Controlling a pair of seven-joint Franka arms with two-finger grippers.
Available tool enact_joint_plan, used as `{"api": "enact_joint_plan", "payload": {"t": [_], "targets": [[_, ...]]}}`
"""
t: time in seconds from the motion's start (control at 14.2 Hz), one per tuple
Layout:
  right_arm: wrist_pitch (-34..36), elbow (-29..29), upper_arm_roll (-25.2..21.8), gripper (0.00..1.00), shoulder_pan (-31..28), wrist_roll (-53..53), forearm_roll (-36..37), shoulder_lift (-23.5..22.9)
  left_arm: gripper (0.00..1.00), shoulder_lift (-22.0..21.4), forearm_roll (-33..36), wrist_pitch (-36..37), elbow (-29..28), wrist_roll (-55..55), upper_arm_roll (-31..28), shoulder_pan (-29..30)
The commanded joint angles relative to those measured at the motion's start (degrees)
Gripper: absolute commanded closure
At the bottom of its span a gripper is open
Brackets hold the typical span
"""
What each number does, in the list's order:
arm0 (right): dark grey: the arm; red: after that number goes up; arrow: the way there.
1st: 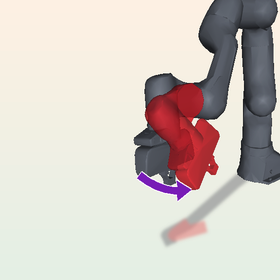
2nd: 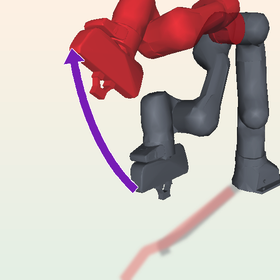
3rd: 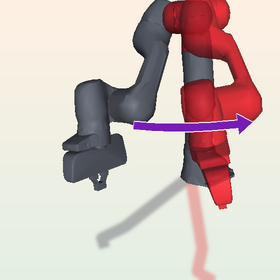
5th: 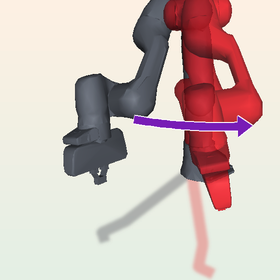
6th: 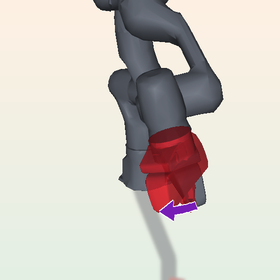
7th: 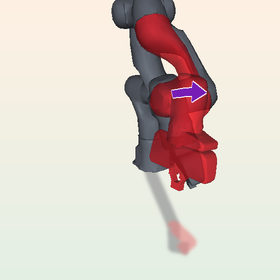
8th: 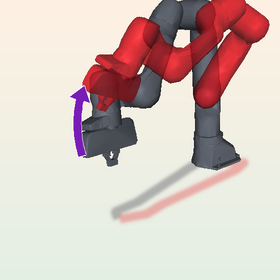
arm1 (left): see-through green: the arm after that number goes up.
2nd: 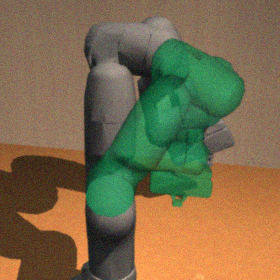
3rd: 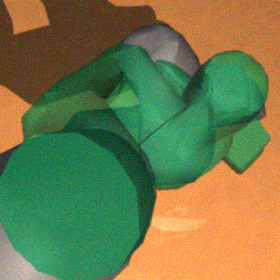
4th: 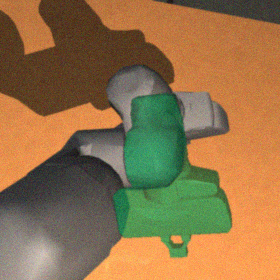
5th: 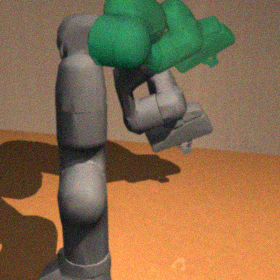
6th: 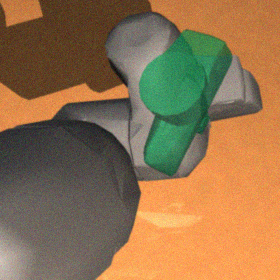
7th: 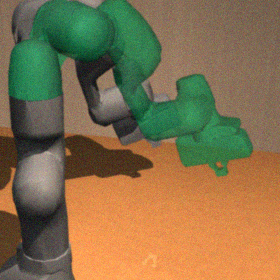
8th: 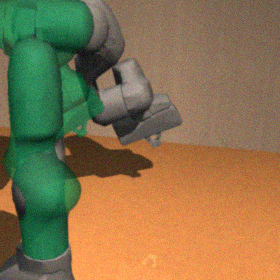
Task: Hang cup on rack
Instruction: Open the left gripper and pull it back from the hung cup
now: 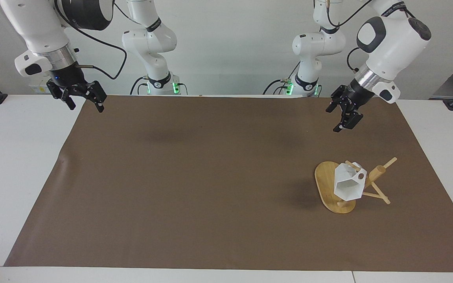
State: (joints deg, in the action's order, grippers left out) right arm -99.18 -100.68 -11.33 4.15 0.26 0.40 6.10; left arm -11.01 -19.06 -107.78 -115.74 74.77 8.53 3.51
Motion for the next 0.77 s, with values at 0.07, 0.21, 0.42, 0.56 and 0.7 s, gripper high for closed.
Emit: {"api": "enact_joint_plan", "payload": {"t": [0.07, 0.21, 0.42, 0.56, 0.7], "targets": [[0.13, -1.36, -0.01, 0.0, -0.02, -1.23, 0.3, 1.38, 0.0, -0.15, 5.51, 3.19, 1.83, -20.59, 0.35, 0.28], [0.13, -1.36, 0.08, 0.0, -0.02, -1.23, 0.3, 1.38, 0.0, -0.15, 8.41, 3.11, 1.92, -25.19, 0.44, 0.1], [0.13, -1.36, -0.01, 0.0, -0.02, -1.23, 0.3, 1.38, 0.0, 0.11, 9.21, 4.15, 2.79, -34.22, 0.44, 0.62], [0.13, -1.36, -0.01, 0.0, -0.02, -1.23, 0.3, 1.38, 0.0, 1.25, 10.17, 6.61, 5.68, -39.33, 0.35, 0.89], [0.13, -1.36, -0.01, 0.0, -0.02, -1.23, 0.3, 1.38, 0.0, 3.53, 14.47, 10.55, 10.69, -45.21, 0.26, 0.71]]}}
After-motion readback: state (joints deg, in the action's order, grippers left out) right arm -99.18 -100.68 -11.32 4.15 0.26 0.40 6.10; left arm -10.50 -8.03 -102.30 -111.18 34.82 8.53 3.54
